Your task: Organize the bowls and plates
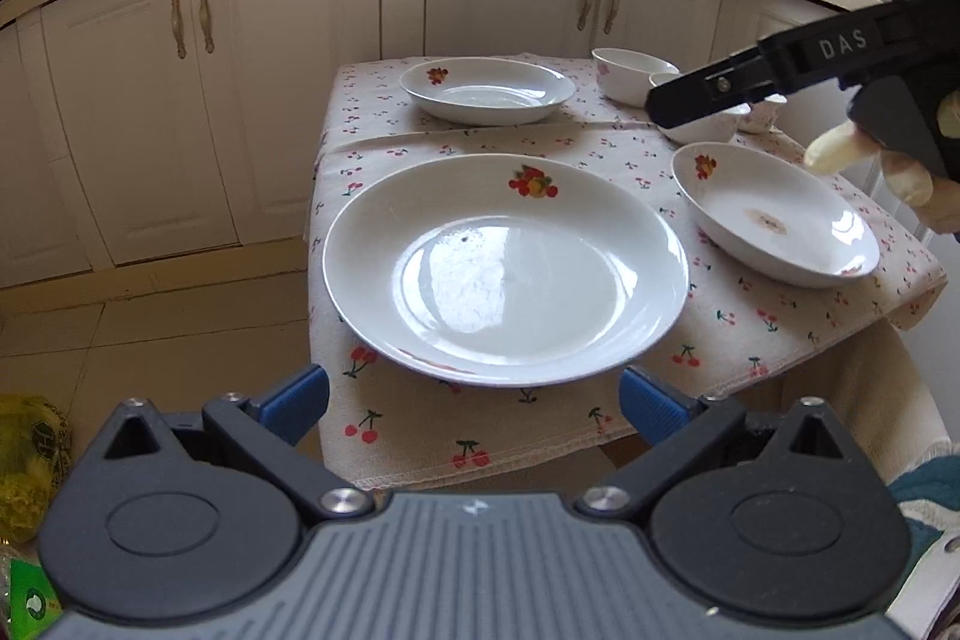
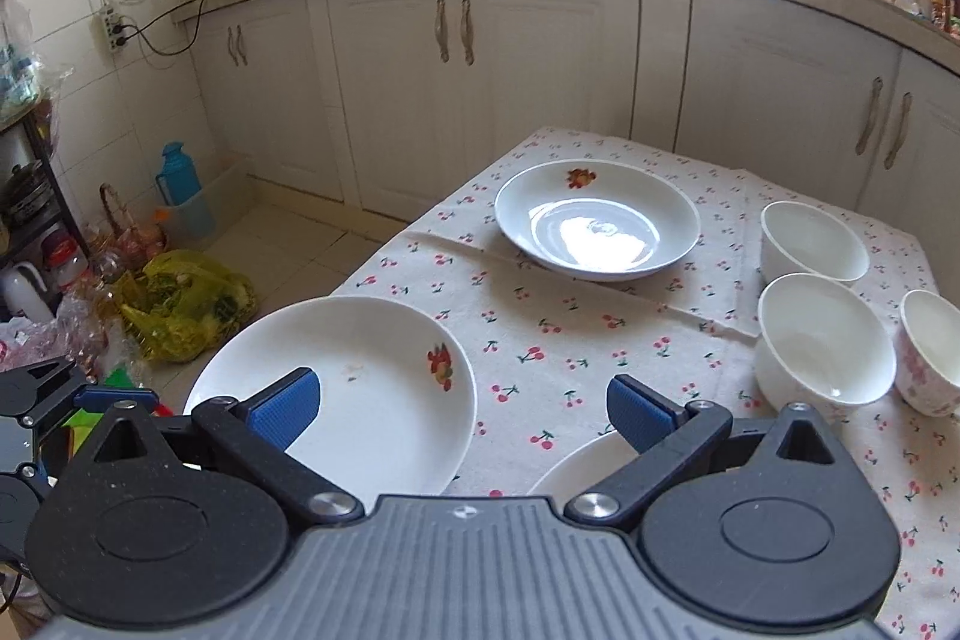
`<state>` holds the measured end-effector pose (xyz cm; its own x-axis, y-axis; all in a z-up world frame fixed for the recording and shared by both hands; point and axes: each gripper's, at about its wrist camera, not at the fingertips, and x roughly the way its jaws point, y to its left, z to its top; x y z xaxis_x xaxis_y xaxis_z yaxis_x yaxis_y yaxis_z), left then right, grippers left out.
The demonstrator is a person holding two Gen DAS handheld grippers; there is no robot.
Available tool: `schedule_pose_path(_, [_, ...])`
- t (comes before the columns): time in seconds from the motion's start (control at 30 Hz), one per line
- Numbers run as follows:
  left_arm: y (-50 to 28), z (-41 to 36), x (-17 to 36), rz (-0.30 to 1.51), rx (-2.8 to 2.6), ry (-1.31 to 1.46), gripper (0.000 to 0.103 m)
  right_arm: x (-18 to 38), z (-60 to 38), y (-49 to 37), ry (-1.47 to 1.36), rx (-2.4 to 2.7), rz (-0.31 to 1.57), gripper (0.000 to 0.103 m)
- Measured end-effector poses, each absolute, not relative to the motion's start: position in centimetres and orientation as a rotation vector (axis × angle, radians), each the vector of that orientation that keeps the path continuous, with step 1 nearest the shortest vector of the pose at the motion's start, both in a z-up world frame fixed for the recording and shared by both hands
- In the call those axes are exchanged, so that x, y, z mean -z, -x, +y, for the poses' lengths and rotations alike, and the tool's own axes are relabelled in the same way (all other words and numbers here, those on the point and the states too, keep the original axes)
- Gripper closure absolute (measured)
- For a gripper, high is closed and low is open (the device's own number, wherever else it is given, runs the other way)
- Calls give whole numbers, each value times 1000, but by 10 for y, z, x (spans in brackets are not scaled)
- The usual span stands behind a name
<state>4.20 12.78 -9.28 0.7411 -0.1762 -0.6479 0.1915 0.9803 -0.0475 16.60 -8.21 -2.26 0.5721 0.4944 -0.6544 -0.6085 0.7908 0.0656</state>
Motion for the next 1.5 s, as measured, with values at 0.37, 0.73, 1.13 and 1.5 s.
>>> schedule_pose_path(0.37, [-64,135,109,741,316,-87,1,56,-51,-203,212,-767,876,0])
schedule_pose_path(0.73, [-69,136,109,750,387,-112,1,78,-30,-241,211,-824,988,17])
schedule_pose_path(1.13, [-74,136,105,761,428,-140,4,86,-25,-253,173,-888,1042,33])
schedule_pose_path(1.5, [-101,131,97,756,455,-166,3,77,-34,-260,178,-853,999,33])
